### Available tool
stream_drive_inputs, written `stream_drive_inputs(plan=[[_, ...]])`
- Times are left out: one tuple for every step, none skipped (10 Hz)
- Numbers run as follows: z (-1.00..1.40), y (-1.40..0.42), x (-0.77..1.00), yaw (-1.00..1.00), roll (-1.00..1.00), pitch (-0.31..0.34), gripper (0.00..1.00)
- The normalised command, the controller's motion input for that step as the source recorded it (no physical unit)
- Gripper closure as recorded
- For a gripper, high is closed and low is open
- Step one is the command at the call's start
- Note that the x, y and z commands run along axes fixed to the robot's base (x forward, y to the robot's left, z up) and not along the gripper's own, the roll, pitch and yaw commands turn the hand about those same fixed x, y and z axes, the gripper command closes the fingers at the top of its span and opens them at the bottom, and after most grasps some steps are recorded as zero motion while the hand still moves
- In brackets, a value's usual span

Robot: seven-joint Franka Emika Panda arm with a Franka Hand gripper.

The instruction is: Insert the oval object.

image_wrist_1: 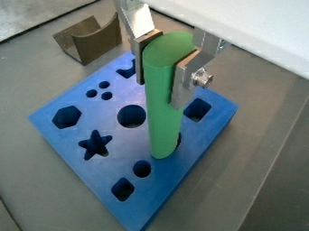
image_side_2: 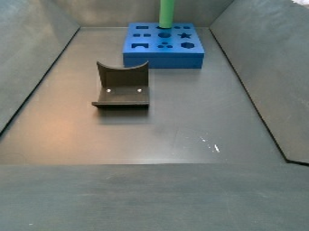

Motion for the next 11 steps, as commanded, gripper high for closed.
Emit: stream_drive_inputs(plan=[[-0.24, 0.00, 0.18, -0.20, 0.09, 0.134, 1.00], [-0.25, 0.00, 0.35, -0.24, 0.06, 0.171, 1.00], [-0.29, -0.06, 0.49, -0.29, 0.00, 0.173, 1.00], [-0.26, -0.07, 0.55, -0.35, 0.00, 0.151, 1.00], [-0.25, -0.06, 0.53, -0.33, 0.00, 0.140, 1.00], [-0.25, -0.01, 0.43, -0.30, 0.00, 0.114, 1.00], [-0.25, 0.00, 0.29, -0.22, 0.02, 0.104, 1.00], [-0.20, 0.00, 0.08, -0.11, 0.11, 0.109, 1.00], [-0.18, 0.00, 0.00, -0.03, 0.13, 0.084, 1.00], [-0.21, 0.00, -0.06, 0.00, 0.14, 0.076, 1.00], [-0.21, 0.00, -0.24, 0.00, 0.10, 0.067, 1.00]])
